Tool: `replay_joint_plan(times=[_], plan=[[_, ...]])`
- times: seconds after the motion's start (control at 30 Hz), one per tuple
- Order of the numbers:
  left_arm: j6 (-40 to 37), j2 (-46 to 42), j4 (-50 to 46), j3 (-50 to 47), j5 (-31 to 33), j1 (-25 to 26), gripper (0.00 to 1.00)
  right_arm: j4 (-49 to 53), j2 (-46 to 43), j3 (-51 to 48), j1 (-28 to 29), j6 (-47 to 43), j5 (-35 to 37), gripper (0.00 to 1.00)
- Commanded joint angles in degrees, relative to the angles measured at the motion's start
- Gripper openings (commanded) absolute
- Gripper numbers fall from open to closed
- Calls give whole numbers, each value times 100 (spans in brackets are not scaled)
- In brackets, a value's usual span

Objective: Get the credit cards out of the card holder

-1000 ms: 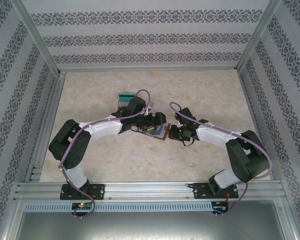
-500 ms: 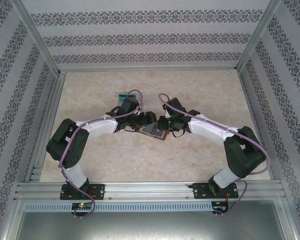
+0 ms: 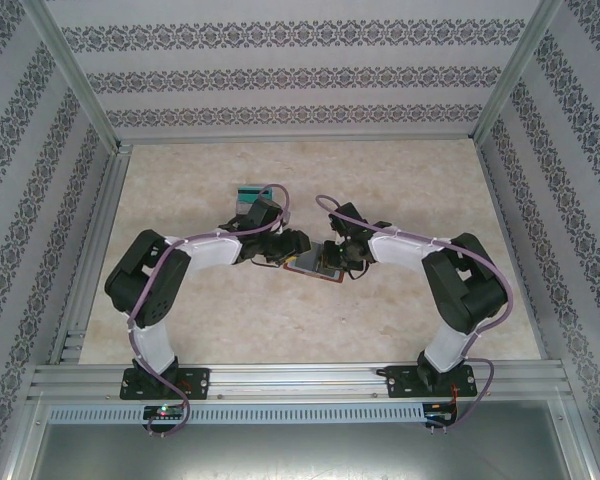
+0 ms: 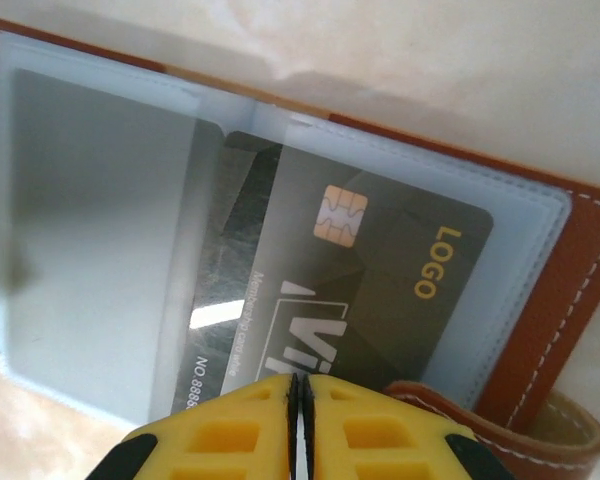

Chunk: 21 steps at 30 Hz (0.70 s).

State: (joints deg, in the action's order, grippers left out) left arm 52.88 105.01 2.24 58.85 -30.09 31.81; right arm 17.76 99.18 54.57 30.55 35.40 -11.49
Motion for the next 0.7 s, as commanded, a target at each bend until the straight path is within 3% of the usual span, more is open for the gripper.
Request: replay_joint_plan(times=[0.0, 0.67], plan=[[-15, 171, 128, 210, -162, 18, 40, -71, 145, -95, -18, -154, 2, 14], [66, 169, 205, 342, -136, 210, 37, 384, -774, -352, -11, -175, 212, 18]])
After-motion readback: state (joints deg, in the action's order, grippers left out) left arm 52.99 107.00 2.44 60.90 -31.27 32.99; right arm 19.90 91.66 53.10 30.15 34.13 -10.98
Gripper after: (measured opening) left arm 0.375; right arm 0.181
